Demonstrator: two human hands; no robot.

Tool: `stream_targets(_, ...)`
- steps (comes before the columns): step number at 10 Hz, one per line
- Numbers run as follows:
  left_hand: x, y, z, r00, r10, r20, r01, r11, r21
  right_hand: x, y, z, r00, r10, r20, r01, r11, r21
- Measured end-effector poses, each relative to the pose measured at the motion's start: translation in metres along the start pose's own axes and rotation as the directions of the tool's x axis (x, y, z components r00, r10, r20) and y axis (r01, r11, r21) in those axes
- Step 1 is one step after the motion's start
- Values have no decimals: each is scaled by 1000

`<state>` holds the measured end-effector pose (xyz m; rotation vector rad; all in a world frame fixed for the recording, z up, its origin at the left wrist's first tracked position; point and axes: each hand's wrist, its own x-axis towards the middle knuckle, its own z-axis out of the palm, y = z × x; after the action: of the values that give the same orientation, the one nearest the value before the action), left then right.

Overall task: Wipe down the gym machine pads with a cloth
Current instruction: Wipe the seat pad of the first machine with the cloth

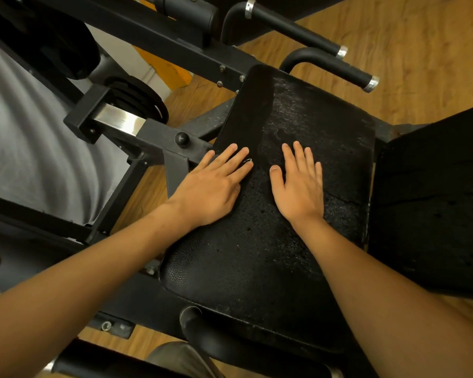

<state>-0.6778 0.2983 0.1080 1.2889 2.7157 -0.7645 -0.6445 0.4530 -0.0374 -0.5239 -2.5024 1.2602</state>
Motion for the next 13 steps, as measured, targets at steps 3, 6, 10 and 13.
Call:
stream_targets(3,-35,12,9,999,-38,-27,39,999,16,0,0,0,1000,3,-4,-3,1000,-1)
stream_targets(6,-66,17,13,1000,3,10,-3,1000,23,0,-3,-3,1000,13,12,-13,1000,-16)
stream_targets(10,-82,12,8,997,66,46,-66,998,8,0,0,0,1000,-2,2,2,1000,4)
stream_targets(13,-99,12,10,990,108,92,-109,994,1,0,0,-1,1000,2,5,-2,1000,4)
